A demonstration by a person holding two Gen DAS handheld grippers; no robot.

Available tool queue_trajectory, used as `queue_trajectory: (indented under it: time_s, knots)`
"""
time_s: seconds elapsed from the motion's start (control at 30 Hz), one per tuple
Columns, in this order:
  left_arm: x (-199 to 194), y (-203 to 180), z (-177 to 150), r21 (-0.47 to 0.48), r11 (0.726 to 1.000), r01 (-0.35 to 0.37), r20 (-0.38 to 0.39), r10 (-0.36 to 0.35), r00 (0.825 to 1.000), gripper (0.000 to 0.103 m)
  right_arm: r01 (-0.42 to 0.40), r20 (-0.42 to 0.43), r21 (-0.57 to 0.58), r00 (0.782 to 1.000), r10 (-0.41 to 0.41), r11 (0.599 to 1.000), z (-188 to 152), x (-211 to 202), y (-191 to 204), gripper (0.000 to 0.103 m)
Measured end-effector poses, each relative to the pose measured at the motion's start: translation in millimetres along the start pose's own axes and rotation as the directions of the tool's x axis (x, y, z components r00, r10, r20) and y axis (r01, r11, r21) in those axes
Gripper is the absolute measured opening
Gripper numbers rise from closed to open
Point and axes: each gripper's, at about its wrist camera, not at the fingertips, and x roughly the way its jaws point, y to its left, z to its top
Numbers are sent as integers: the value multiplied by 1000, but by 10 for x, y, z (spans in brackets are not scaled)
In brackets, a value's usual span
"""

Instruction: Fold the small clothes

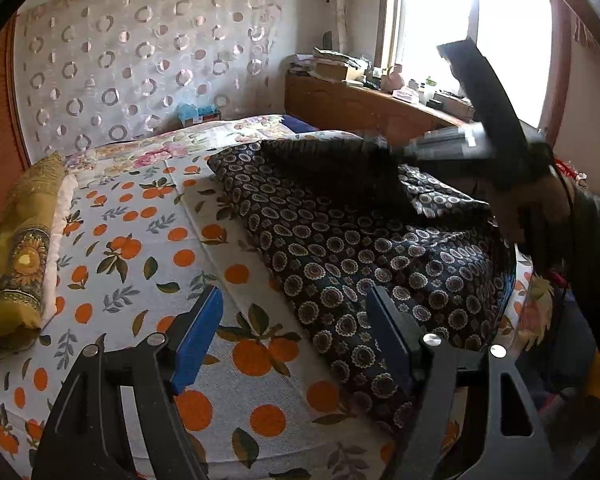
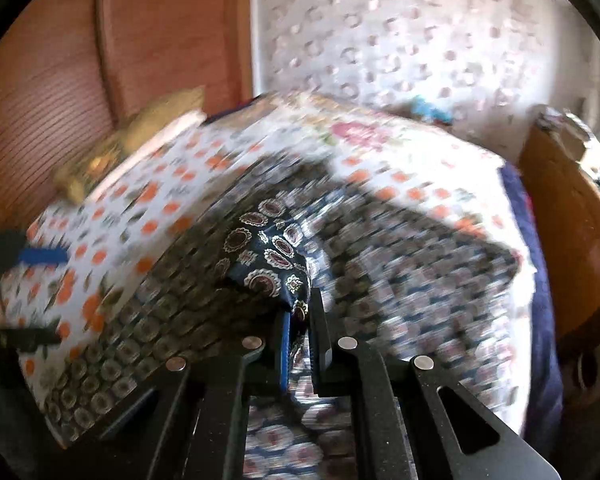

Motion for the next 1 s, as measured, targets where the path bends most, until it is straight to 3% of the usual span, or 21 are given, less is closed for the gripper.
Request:
queue_trajectory:
  time_s: [0.23,0.37,0.47,0.53,0.63,0.7,0.83,1.0]
  knots:
    - [-12,-5,7,-2,1000,-1,-2,1,1000,75,126,7,75,992,-127,989,283,76,-560,7]
    - [-2,4,5,-4,1000,-1,-6,1,1000,75,230,1,55,973,-231,972,419,221,-725,7]
    - [0,-4,1,-3,1000,1,-8,-1,1000,75,263,-23,83,965,-262,961,477,339,-851,7]
    - [13,-5,2,-1,1000,2,-11,-2,1000,75,317,-35,89,948,-315,944,529,420,-899,7]
    - [36,-7,-5,1,1000,2,-16,-2,1000,75,435,-96,38,898,-430,900,568,569,-837,17]
    - [42,-9,-2,2,1000,4,-17,-4,1000,75,456,-96,-2,886,-454,890,589,599,-737,18]
    - [62,-8,2,3,1000,8,-19,-8,1000,75,441,-99,-5,893,-439,898,522,555,-647,40]
    - [55,-32,2,7,1000,12,-16,-12,1000,75,345,-96,46,936,-339,938,301,293,-664,40]
